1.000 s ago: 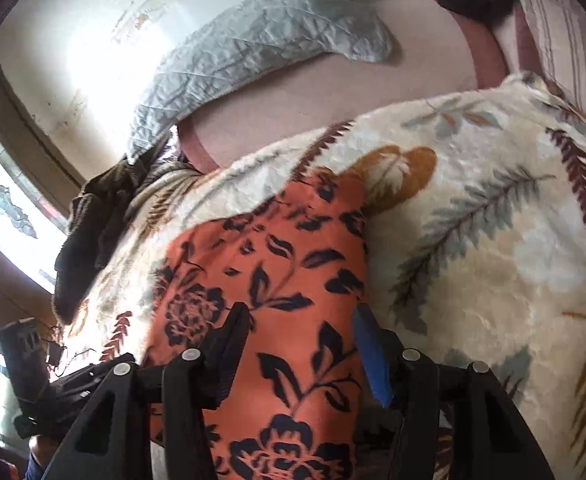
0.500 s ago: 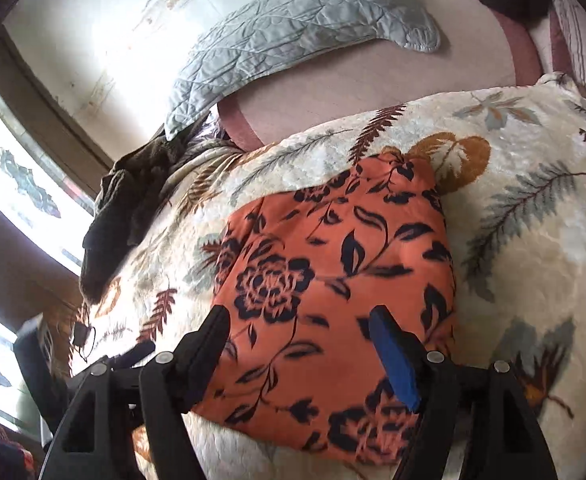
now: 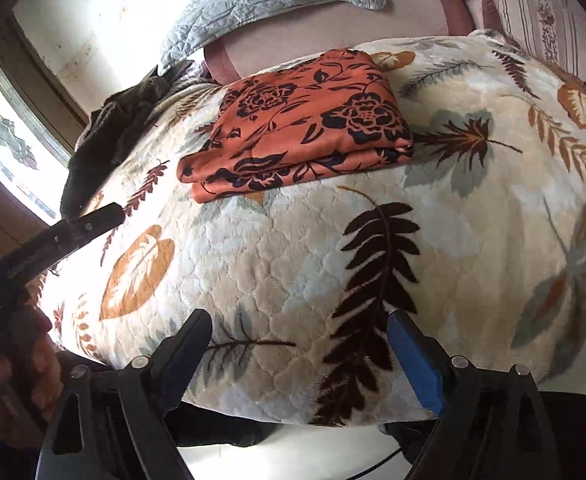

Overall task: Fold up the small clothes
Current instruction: 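Release the dress and lift both grippers away from it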

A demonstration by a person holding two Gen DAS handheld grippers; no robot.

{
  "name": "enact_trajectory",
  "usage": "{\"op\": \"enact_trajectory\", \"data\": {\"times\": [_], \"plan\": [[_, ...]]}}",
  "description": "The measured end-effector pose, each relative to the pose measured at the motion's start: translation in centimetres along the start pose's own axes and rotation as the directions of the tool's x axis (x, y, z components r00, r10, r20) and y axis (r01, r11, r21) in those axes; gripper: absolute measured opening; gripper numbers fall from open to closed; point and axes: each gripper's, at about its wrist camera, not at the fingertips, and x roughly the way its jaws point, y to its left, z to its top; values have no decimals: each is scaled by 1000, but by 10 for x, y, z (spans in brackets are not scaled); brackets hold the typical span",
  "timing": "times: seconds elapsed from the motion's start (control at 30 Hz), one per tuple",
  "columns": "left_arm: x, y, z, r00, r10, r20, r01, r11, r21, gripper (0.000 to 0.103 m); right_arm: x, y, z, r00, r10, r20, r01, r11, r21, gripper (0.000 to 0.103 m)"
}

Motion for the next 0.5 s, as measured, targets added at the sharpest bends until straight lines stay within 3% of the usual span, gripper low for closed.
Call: {"op": "enact_trajectory", "data": {"times": [0.1, 0.13, 0.23, 0.5], "plan": [[-16, -3, -7, 999, 28, 31, -28, 1000, 1, 85, -28, 7, 20, 987, -116, 111, 123, 990, -66, 96], [-21, -3, -9, 999, 32, 43, -32, 999, -12, 90, -37, 11, 27, 976, -149, 156, 164, 983, -87, 103], [-30, -4, -9, 997, 48, 59, -47, 999, -23, 91, -52, 20, 43, 944, -226, 241, 265, 953, -145, 103], [-36, -3, -10, 997, 69, 42, -67, 997, -47, 92, -52, 26, 54, 935, -264, 236, 308, 936, -170, 103]]}}
